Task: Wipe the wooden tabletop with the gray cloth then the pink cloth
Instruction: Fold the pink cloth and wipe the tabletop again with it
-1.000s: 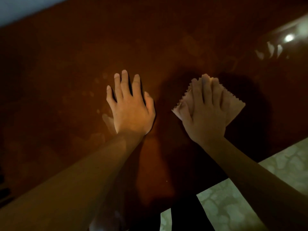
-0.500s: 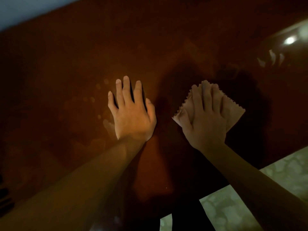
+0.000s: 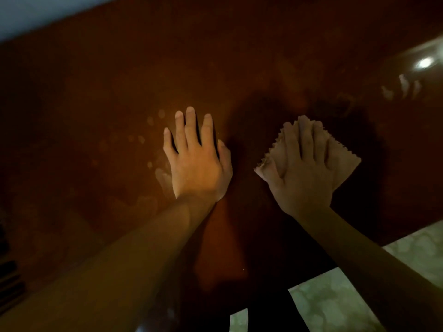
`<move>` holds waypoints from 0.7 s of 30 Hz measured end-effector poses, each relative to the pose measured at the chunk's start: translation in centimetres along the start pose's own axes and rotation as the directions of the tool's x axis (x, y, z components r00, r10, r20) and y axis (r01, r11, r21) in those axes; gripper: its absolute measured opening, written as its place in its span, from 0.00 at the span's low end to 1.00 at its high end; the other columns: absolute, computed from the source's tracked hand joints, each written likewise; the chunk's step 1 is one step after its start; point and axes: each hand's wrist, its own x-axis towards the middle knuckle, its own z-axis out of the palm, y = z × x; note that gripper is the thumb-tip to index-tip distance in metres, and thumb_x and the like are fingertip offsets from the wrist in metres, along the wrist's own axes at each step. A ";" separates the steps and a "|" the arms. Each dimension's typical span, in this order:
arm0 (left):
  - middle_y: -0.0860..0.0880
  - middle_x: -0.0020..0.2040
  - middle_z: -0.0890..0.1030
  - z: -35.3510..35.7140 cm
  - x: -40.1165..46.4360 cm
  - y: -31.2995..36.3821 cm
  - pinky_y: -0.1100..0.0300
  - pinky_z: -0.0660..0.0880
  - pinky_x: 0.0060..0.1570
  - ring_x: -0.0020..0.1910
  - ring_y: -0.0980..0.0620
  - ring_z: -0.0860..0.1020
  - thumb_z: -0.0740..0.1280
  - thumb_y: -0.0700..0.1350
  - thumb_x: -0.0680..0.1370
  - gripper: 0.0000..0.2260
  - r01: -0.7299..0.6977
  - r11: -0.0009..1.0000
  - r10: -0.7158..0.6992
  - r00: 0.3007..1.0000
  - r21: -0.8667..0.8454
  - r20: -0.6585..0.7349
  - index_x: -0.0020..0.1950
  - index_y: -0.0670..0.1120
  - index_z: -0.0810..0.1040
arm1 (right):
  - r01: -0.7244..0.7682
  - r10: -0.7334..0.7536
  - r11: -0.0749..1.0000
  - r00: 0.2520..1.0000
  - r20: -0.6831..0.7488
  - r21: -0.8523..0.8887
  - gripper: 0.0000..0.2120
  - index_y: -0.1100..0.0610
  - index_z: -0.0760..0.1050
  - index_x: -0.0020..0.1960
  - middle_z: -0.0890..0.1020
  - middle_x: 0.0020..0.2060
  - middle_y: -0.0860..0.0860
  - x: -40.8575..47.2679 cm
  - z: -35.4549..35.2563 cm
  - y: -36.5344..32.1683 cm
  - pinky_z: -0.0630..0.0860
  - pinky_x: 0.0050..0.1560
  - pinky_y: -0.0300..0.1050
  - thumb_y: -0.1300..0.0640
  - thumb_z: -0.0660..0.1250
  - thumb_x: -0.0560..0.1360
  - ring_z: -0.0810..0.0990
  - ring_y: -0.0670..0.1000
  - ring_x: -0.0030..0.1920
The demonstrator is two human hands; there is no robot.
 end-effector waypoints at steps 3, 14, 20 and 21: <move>0.39 0.80 0.60 -0.1 0.0 0.0 0.38 0.52 0.76 0.80 0.40 0.54 0.50 0.54 0.84 0.25 0.004 1.000 -0.004 1.000 0.003 0.009 0.78 0.44 0.64 | 0.002 -0.002 1.000 1.000 -0.001 -0.020 0.37 0.56 0.55 0.83 0.55 0.83 0.58 0.0 0.0 0.0 0.50 0.80 0.65 0.37 0.49 0.80 0.51 0.62 0.83; 0.38 0.79 0.61 0.1 0.0 -0.1 0.37 0.53 0.76 0.80 0.39 0.55 0.51 0.53 0.84 0.25 -0.001 1.000 0.001 1.000 -0.006 -0.003 0.78 0.43 0.64 | 0.009 -0.011 0.996 1.000 -0.021 -0.094 0.36 0.59 0.56 0.82 0.57 0.81 0.62 0.0 0.1 -0.9 0.54 0.78 0.69 0.39 0.50 0.81 0.55 0.66 0.81; 0.39 0.80 0.59 0.0 0.1 0.0 0.37 0.52 0.76 0.81 0.40 0.53 0.50 0.53 0.84 0.25 0.002 1.000 -0.002 1.000 0.001 0.020 0.78 0.44 0.62 | 0.027 -0.029 0.998 0.999 -0.037 -0.059 0.36 0.57 0.56 0.82 0.57 0.82 0.61 0.4 0.6 -1.7 0.52 0.79 0.68 0.37 0.49 0.81 0.54 0.64 0.82; 0.39 0.80 0.59 0.0 0.1 0.0 0.37 0.52 0.76 0.81 0.40 0.54 0.50 0.53 0.84 0.25 0.006 1.000 -0.006 1.000 0.000 0.019 0.78 0.44 0.63 | 0.032 -0.034 0.998 0.999 -0.027 -0.054 0.36 0.57 0.56 0.82 0.56 0.82 0.61 0.4 0.6 -1.6 0.51 0.79 0.68 0.37 0.48 0.81 0.53 0.64 0.82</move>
